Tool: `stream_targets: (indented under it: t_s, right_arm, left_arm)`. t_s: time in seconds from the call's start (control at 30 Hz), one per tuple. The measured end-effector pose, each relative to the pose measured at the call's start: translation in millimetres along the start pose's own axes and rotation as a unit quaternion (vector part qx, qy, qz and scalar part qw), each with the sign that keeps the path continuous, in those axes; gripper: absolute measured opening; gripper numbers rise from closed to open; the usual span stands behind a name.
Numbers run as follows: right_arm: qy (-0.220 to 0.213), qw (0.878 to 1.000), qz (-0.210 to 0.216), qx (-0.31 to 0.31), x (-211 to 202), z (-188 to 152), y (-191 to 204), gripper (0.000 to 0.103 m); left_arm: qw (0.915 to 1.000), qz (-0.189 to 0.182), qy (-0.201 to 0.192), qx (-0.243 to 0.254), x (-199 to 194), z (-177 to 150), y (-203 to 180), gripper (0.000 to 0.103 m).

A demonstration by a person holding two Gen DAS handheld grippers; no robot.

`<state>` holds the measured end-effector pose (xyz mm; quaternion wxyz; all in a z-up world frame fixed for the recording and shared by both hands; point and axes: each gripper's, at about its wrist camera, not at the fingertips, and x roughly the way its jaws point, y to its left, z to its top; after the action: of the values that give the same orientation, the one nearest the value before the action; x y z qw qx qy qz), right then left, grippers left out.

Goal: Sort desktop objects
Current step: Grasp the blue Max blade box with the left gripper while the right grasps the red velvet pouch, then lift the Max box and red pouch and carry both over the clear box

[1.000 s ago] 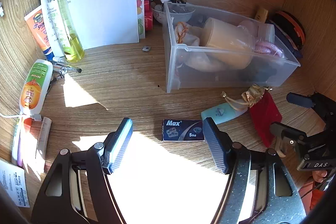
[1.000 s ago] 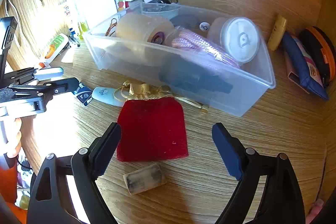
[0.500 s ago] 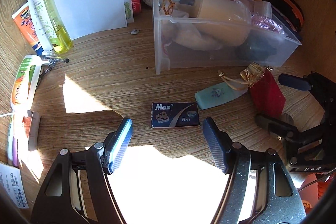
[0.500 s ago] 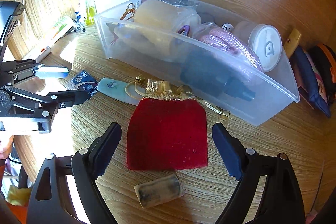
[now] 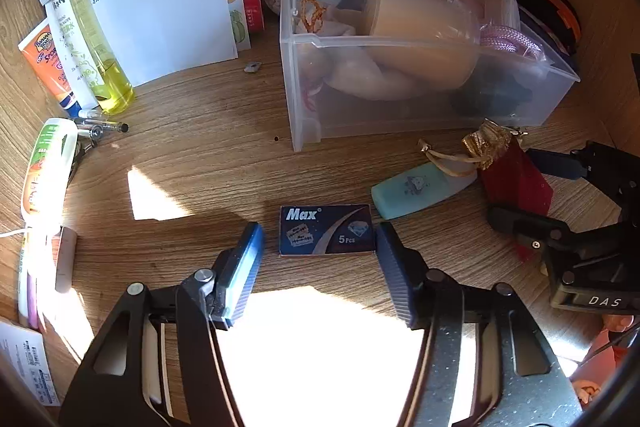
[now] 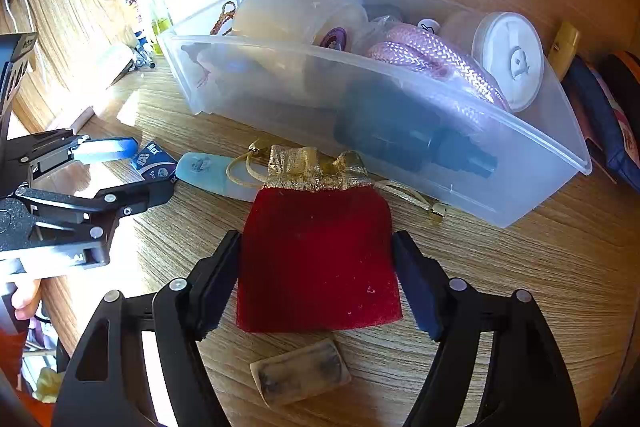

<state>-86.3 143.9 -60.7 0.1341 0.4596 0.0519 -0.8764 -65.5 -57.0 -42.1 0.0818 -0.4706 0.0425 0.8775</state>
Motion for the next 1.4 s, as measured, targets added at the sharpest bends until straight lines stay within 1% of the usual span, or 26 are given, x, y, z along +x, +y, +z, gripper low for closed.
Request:
stream_targets:
  t_s: [0.03,0.07,0.2,0.3,0.6,0.7,0.77,1.0,1.27,1.4]
  right_arm:
    - [-0.002,1.000,-0.001,-0.001,-1,0,0,0.065]
    - [-0.004,1.000,0.000,0.000,-2,-1,0,0.062]
    - [-0.015,1.000,0.008,0.004,-9,-3,-3,0.048]
    - [-0.021,1.000,0.011,0.007,-15,-4,-5,0.040]
    - [-0.058,0.998,0.016,0.005,-44,-3,-5,0.028]
    - [-0.071,0.997,0.020,0.007,-55,-2,-6,0.026]
    - [-0.079,0.997,0.019,0.007,-61,-1,-5,0.025]
    - [-0.110,0.994,0.020,0.015,-84,5,-10,0.024]
    - [-0.141,0.989,0.010,0.034,-105,12,-27,0.024]
    - [-0.149,0.988,0.000,0.047,-108,19,-38,0.024]
  left_arm:
    - [1.0000,0.000,-0.001,-0.001,0,0,1,0.048]
    - [1.0000,0.002,-0.002,-0.003,-1,-1,1,0.047]
    - [0.9999,0.000,-0.006,-0.010,-3,-4,3,0.047]
    - [0.9997,-0.004,-0.010,-0.021,-6,-5,6,0.047]
    - [0.9979,-0.009,-0.050,-0.040,-31,1,9,0.047]
    - [0.9970,-0.011,-0.064,-0.041,-39,2,2,0.047]
    - [0.9964,-0.014,-0.072,-0.042,-44,14,17,0.047]
    - [0.9941,-0.025,-0.097,-0.042,-63,27,9,0.047]
    - [0.9920,-0.033,-0.115,-0.040,-62,44,2,0.047]
    - [0.9914,-0.037,-0.119,-0.040,-59,53,2,0.047]
